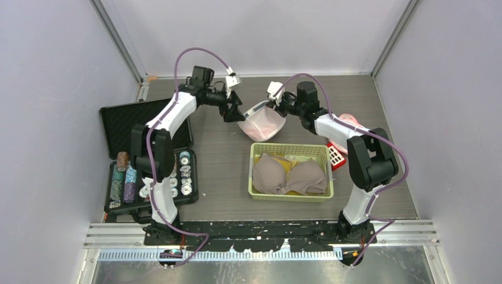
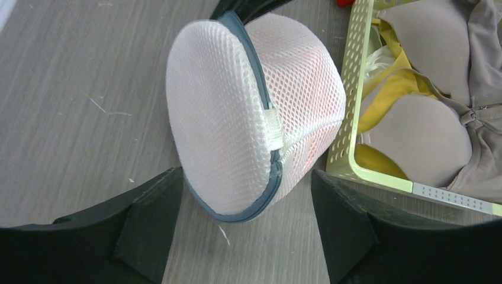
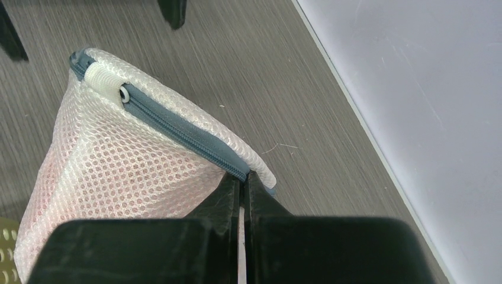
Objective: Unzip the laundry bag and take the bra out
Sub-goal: Unzip the laundry bag at the center of the board.
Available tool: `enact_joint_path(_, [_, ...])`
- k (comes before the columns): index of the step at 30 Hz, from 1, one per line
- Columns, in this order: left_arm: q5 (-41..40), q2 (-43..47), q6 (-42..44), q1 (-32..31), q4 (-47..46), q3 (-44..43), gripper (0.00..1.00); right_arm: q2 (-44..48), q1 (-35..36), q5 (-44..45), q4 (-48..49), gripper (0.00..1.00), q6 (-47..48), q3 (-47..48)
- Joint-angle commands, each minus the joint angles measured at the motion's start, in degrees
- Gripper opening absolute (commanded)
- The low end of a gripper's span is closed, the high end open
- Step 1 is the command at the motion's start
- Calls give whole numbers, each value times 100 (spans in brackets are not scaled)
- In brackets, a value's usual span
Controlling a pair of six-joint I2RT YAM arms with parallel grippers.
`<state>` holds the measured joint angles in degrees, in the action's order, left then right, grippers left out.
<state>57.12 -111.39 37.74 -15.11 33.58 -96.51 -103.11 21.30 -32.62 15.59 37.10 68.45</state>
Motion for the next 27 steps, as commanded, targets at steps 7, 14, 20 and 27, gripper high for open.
enact_joint_path(7, [-55,-55,-749,-91,-1109,502,57,387,-54,-27,413,1,-487,-21])
enact_joint_path(14, [-28,102,-455,-101,-876,458,0,566,-246,-459,-450,2,-197,73])
enact_joint_path(20, [-123,76,161,-147,200,-123,0,831,-409,-1050,-2085,65,569,457])
enact_joint_path(27, [39,-160,853,-334,1652,-956,0,1135,-278,-1469,-2362,73,659,528])
